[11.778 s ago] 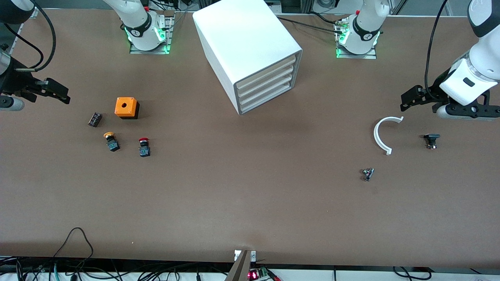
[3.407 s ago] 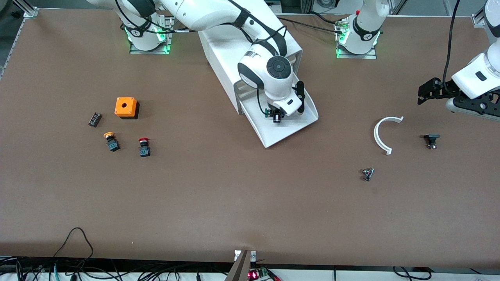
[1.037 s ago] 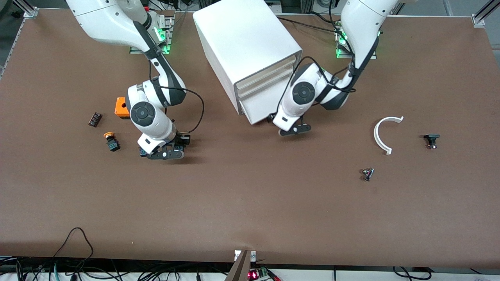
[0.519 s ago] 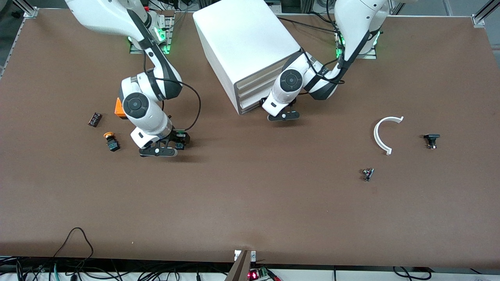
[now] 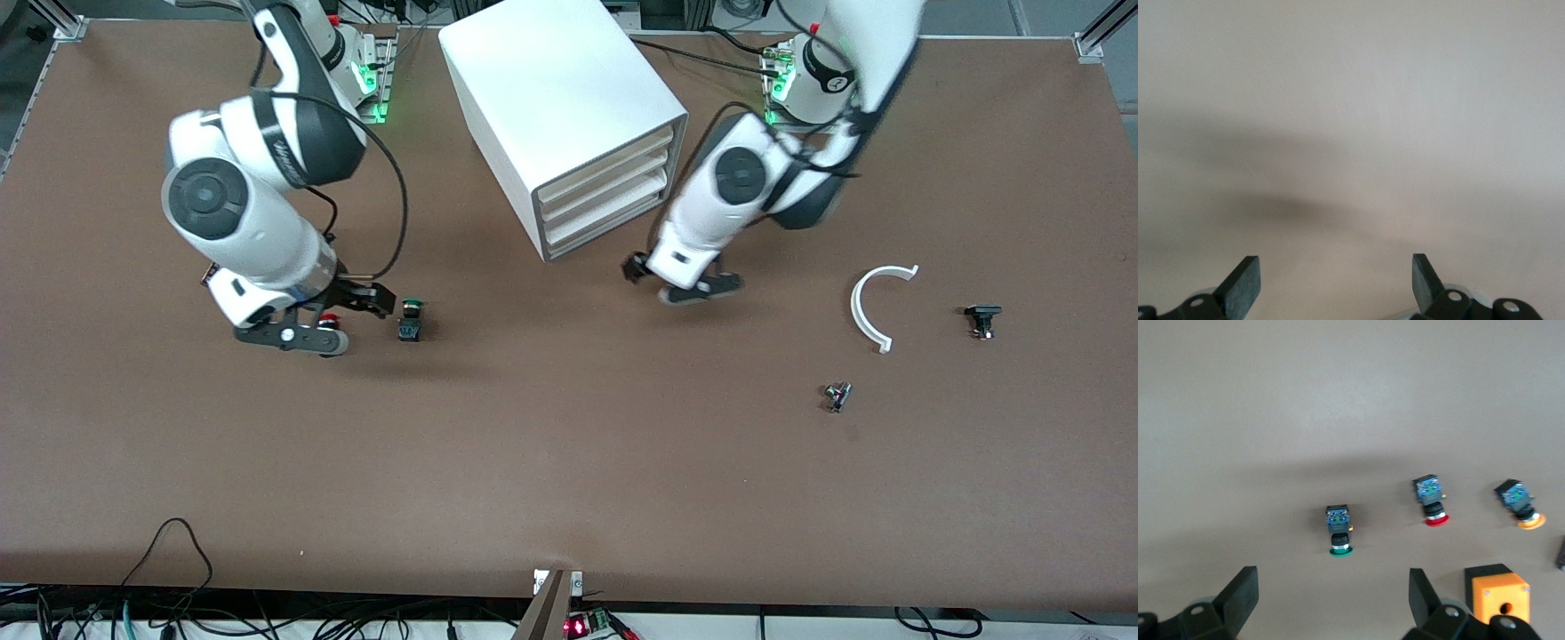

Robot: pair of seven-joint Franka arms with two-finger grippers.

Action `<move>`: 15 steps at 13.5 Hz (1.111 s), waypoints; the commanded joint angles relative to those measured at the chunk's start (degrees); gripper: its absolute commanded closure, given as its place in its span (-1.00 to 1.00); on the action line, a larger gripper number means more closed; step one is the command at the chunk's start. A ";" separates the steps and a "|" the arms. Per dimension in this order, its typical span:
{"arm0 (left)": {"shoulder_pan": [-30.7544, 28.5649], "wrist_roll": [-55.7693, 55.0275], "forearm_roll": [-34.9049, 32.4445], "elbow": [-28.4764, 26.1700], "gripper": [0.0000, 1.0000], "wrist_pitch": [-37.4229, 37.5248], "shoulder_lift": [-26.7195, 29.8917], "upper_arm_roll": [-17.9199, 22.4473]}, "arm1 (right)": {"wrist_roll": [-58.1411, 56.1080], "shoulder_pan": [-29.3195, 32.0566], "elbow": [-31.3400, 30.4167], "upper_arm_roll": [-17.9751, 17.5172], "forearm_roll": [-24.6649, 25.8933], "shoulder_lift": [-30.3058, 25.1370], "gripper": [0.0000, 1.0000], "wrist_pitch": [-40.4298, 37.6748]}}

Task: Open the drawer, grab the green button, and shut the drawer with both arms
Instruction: 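Place the green button beside the red button with the right gripper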

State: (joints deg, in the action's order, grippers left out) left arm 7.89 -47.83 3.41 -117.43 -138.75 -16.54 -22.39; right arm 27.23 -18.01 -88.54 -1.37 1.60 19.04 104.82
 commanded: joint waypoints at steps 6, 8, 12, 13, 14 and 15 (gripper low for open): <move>-3.58 25.82 0.37 8.61 -1.00 21.29 14.33 14.20 | -3.64 11.83 14.36 -1.35 0.59 -2.50 -1.00 -14.29; -4.02 34.51 0.28 12.91 -1.00 29.82 16.01 17.45 | -12.33 15.88 12.61 -1.27 0.68 -4.97 -1.00 -15.60; -4.28 46.32 -5.15 18.55 -1.00 38.81 18.56 20.90 | -26.87 18.80 9.87 0.14 1.21 -7.00 -1.00 -18.77; -4.46 46.86 -5.43 18.91 -1.00 38.91 18.74 20.98 | -26.87 18.80 9.00 0.23 1.64 -7.87 -1.00 -19.90; -4.55 47.03 -5.52 18.91 -1.00 38.56 18.74 20.98 | -26.53 18.71 5.78 0.05 2.34 -10.32 -1.00 -19.48; -4.55 47.04 -5.43 18.91 -1.00 38.04 18.48 20.98 | -26.52 18.71 1.48 -0.12 2.96 -13.56 -1.00 -17.39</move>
State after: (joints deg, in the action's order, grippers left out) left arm 3.30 -2.53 -0.55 -99.35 -101.18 2.41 -1.25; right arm 1.31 0.93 -78.71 -0.88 2.89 12.36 85.48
